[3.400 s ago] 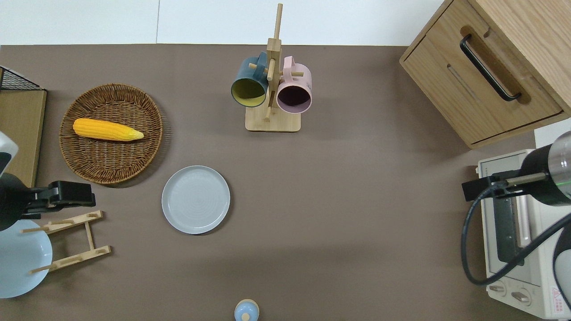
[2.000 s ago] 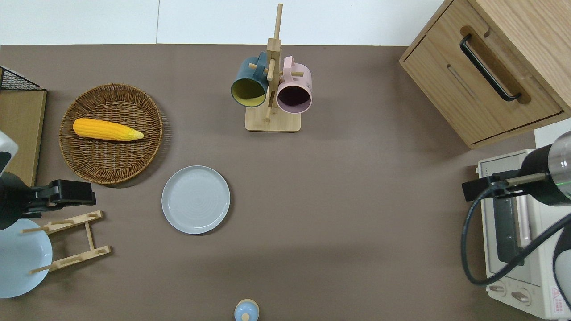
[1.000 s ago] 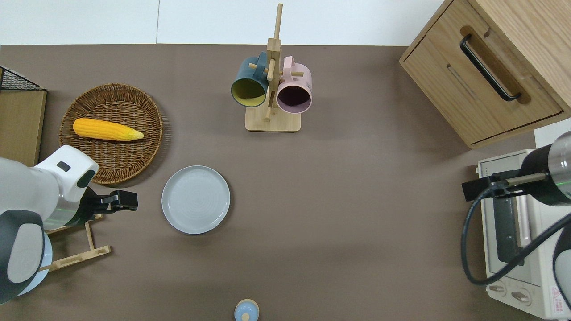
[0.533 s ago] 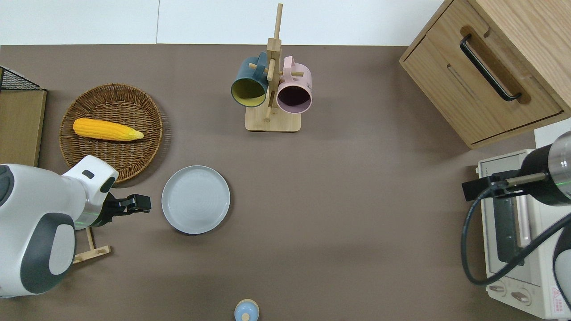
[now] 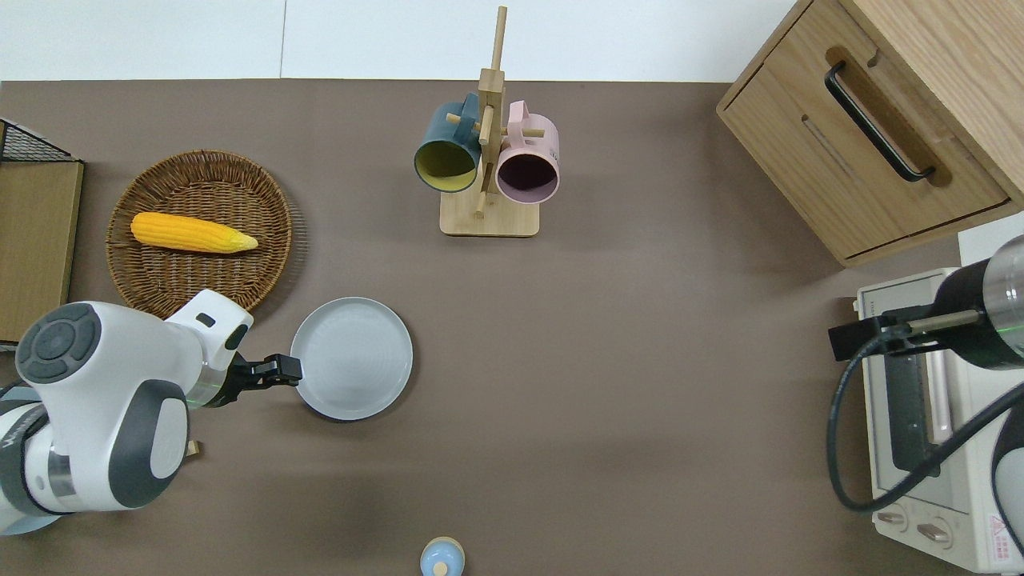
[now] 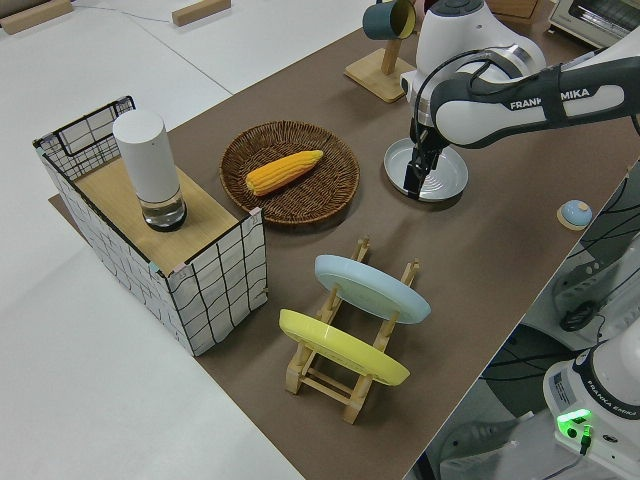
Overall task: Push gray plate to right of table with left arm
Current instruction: 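Move the left gripper forward to the near edge of the gray plate, then push the gray plate with the left gripper away from the basket toward the oven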
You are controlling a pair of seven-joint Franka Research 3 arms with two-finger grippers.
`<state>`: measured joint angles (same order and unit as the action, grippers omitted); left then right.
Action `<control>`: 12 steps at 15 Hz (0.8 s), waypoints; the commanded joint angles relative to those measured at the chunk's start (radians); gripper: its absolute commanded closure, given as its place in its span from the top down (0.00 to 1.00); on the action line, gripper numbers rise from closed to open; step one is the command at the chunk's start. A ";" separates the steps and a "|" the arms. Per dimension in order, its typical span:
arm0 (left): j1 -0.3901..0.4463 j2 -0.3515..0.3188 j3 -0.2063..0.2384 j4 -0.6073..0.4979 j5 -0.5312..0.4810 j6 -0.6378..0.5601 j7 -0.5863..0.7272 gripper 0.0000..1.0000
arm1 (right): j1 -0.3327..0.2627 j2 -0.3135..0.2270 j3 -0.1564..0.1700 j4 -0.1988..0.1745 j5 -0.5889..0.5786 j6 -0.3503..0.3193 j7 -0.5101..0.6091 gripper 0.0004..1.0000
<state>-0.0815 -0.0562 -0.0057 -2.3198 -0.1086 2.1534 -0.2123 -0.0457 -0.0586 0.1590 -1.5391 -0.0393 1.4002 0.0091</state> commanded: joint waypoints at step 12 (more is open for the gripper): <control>-0.052 0.118 0.009 -0.026 -0.066 0.132 0.060 0.00 | -0.008 -0.010 0.005 -0.004 -0.001 -0.012 -0.008 1.00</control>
<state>-0.1264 0.0554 -0.0067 -2.3358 -0.1446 2.2620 -0.1997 -0.0457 -0.0586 0.1590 -1.5391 -0.0393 1.4002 0.0091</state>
